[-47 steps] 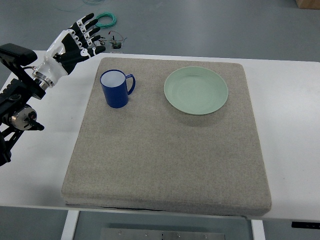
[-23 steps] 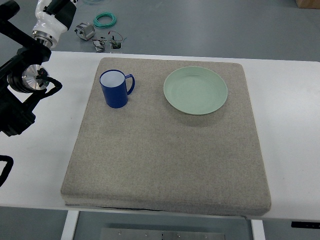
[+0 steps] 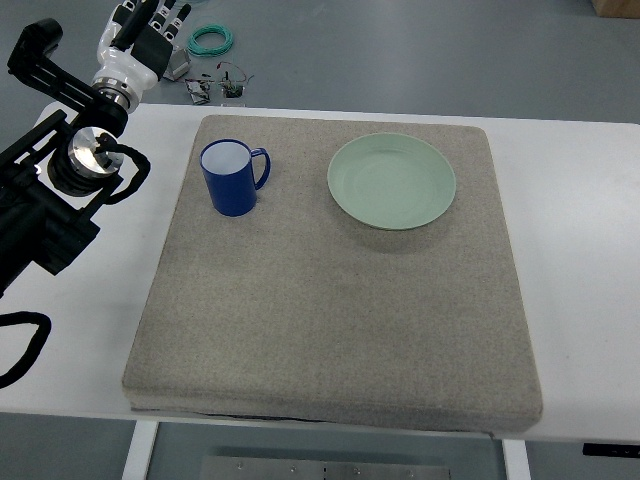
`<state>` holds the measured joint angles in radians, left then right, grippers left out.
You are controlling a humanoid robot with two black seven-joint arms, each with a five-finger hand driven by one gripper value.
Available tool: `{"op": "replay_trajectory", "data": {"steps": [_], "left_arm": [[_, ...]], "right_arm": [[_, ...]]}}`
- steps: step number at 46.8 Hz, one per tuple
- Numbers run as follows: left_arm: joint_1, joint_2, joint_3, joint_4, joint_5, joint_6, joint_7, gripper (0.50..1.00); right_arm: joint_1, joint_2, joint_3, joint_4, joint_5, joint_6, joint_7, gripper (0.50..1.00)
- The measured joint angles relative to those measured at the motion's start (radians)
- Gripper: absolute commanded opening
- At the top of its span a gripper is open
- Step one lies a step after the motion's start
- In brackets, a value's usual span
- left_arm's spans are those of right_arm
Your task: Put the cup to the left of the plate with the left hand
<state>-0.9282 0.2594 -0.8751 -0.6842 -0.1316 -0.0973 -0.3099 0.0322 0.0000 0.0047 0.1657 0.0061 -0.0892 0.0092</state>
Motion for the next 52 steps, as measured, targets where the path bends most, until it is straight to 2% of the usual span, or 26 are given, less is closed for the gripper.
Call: {"op": "replay_trajectory", "data": {"steps": [52], "left_arm": [[0.004,0.015,0.005,0.005,0.015,-0.024,-0.003,0.994]], "right_arm": [[0.000,0.000,0.001,0.000,0.000,0.000,0.000,0.934]]}}
